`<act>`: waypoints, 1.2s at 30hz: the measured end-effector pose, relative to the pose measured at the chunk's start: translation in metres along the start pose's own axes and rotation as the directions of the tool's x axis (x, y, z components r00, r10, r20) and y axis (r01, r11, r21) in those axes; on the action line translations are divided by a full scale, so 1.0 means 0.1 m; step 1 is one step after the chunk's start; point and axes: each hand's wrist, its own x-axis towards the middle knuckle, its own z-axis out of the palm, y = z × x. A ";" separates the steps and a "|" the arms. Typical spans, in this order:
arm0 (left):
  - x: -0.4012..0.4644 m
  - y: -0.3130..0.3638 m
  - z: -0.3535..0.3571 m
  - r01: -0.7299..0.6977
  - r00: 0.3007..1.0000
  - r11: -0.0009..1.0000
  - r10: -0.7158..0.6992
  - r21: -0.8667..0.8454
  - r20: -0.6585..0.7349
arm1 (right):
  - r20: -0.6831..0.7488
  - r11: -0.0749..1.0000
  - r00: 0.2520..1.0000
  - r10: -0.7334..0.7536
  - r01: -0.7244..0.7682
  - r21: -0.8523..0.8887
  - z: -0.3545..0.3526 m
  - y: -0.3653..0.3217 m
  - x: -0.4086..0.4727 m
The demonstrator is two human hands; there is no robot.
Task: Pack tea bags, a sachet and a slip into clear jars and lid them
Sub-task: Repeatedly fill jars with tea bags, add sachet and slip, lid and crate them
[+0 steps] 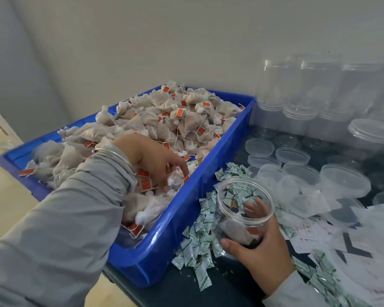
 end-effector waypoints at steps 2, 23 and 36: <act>0.02 -0.01 0.02 -0.008 0.995 1.000 0.008 -0.005 -0.101 | 0.004 1.000 1.000 0.000 0.000 -0.004 0.00 0.00 0.00; -0.05 -0.12 -0.11 -0.351 0.656 0.865 -0.047 -0.360 -0.753 | -0.005 1.000 1.000 0.003 -0.003 0.021 0.01 -0.04 -0.02; -0.13 0.74 0.12 -0.721 0.690 0.396 0.483 -0.568 -0.539 | 0.009 1.000 1.000 -0.004 0.004 0.026 0.02 -0.13 -0.02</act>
